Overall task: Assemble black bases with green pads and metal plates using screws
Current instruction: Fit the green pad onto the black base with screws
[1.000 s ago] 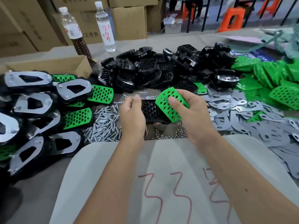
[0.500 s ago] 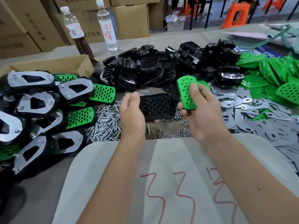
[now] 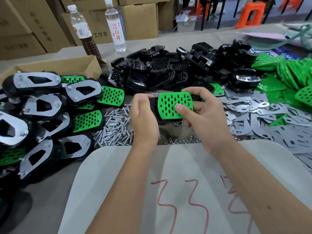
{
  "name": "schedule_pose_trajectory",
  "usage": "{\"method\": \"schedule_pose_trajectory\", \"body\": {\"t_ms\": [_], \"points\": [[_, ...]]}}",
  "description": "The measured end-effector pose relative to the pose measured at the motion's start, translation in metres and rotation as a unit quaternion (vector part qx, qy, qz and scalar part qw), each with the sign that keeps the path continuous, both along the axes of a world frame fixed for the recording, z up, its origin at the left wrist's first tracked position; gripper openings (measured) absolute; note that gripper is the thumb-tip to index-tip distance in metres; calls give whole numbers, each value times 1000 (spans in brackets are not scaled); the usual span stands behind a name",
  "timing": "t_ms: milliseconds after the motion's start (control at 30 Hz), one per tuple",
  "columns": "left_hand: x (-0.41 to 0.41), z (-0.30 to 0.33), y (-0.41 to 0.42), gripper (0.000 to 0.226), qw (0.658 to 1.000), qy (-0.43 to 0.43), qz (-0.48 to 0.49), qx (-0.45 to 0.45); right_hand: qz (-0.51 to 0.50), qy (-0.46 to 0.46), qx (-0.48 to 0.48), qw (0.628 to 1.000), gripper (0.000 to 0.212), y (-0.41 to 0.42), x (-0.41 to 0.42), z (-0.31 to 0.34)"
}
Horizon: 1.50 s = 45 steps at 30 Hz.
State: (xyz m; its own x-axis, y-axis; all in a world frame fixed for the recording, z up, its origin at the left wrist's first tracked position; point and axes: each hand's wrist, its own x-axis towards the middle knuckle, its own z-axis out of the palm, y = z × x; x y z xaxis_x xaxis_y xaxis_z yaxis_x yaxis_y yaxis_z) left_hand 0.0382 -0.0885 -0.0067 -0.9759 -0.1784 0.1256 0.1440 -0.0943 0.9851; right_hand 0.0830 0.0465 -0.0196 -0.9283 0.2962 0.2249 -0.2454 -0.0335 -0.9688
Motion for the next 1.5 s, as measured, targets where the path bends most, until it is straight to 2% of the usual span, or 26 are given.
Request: {"method": "schedule_pose_trajectory", "body": {"t_ms": [133, 300, 367, 467, 533, 600, 767, 900, 1100, 1200, 1267, 1400, 1500], "points": [[0, -4, 1, 29, 1000, 10, -9, -7, 5, 4, 25, 1000, 33, -2, 0, 0], [-3, -6, 1, 28, 1000, 3, -5, 0, 27, 12, -10, 1000, 48, -3, 2, 1], [-5, -9, 0, 30, 1000, -6, -1, 8, 10, 1, -53, 999, 41, -2, 1, 2], [-7, -10, 0, 41, 1000, -9, 10, 0, 15, -8, -148, 989, 15, 3, 0, 5], [-7, -9, 0, 44, 1000, -7, 16, -14, 26, 8, -245, 969, 16, 6, 0, 9], [-7, -9, 1, 45, 999, -16, 11, -32, 19, 18, -272, 962, 18, 9, 1, 12], [-6, -9, 1, 39, 998, -23, -15, -50, 14, -44, -107, 993, 10, 3, 1, 8], [-6, -9, 0, 44, 997, -21, -24, -63, 47, -22, -26, 998, 28, -1, 3, 9], [-5, -8, -1, 46, 996, -8, -28, -85, 39, -3, 121, 992, 36, 10, 0, 4], [-4, -10, -1, 43, 994, -10, -32, -102, 77, -16, 160, 984, 35, 13, 2, 6], [-3, -11, -1, 41, 993, -4, -33, -115, 67, -24, 174, 982, 31, 13, 1, 4], [-1, -11, 2, 41, 990, 24, -45, -132, 20, -39, 150, 988, 23, 13, -1, 0], [-2, -12, 2, 42, 991, 17, -48, -123, 31, -32, 139, 989, 20, 14, -2, 0]]}}
